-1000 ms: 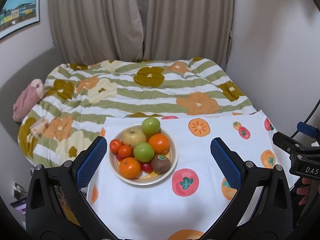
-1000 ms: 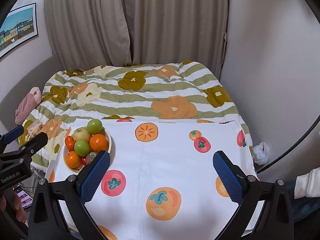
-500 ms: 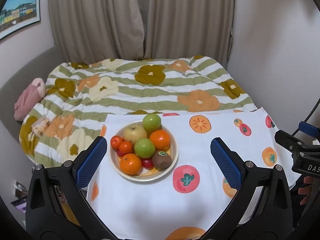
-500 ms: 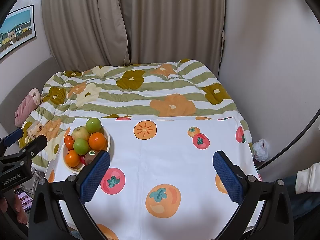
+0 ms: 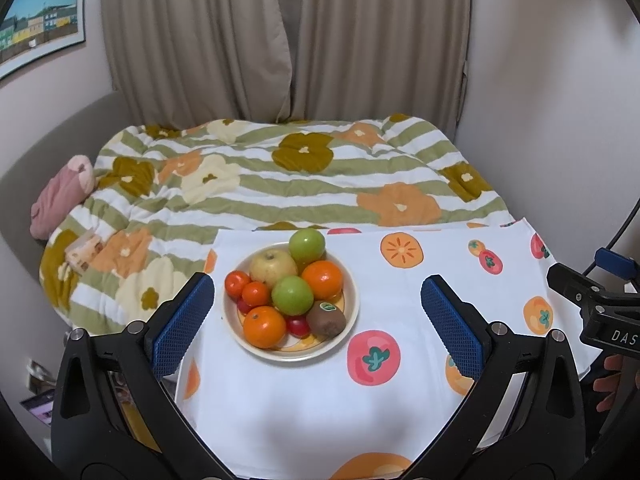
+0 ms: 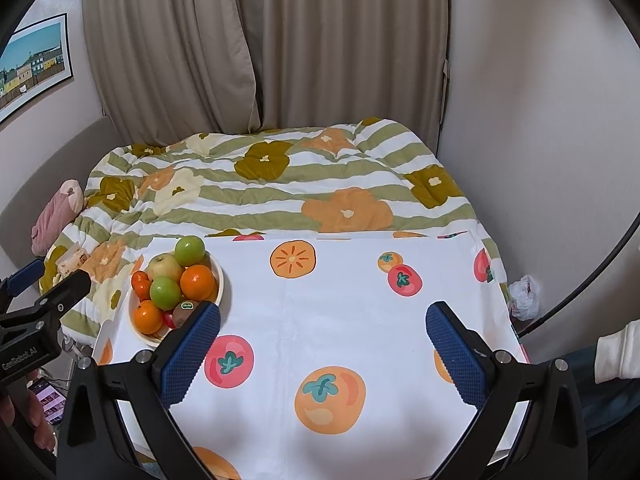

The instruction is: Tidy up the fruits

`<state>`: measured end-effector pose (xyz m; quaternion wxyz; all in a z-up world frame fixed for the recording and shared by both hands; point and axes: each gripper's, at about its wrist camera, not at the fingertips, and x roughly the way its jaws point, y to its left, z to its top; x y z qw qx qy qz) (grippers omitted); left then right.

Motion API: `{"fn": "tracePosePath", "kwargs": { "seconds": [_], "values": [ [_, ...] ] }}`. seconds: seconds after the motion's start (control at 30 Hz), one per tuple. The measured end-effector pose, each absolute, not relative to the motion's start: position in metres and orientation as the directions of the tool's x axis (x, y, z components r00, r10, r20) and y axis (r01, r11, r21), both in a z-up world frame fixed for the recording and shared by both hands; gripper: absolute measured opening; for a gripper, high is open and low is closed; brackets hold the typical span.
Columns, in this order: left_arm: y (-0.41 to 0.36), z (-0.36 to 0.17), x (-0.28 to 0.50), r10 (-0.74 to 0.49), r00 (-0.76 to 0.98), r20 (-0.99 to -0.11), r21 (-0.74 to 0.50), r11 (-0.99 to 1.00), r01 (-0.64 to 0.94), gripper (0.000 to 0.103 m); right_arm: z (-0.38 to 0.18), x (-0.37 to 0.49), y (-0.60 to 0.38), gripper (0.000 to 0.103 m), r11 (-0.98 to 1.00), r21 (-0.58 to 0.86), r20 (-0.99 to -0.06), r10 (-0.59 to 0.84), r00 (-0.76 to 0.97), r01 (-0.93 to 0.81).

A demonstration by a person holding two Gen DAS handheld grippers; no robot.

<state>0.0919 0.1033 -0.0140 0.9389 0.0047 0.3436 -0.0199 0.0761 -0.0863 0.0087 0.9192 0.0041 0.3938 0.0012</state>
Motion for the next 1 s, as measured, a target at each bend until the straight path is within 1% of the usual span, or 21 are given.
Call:
{"fn": "tracePosePath", "kwargs": {
  "seconds": [0.5,0.73,1.0],
  "values": [
    [0.098,-0.009,0.093,-0.031,0.767,-0.641,0.004,0.999,0.043,0.103,0.008,0.076,-0.089,0.103,1.000,0.012,-0.722,0.008,0.692,0.001],
    [0.100,-0.003,0.095,-0.048,0.775,-0.630,-0.023,0.999,0.043,0.103,0.008,0.077,-0.090,0.103,1.000,0.012,-0.723,0.009,0.690,-0.001],
    [0.107,-0.006,0.095,-0.010,0.771,-0.637,-0.016,1.000,-0.001,0.103,0.007,0.077,-0.091,0.103,1.000,0.013,-0.723,0.010,0.691,-0.001]
  ]
}}
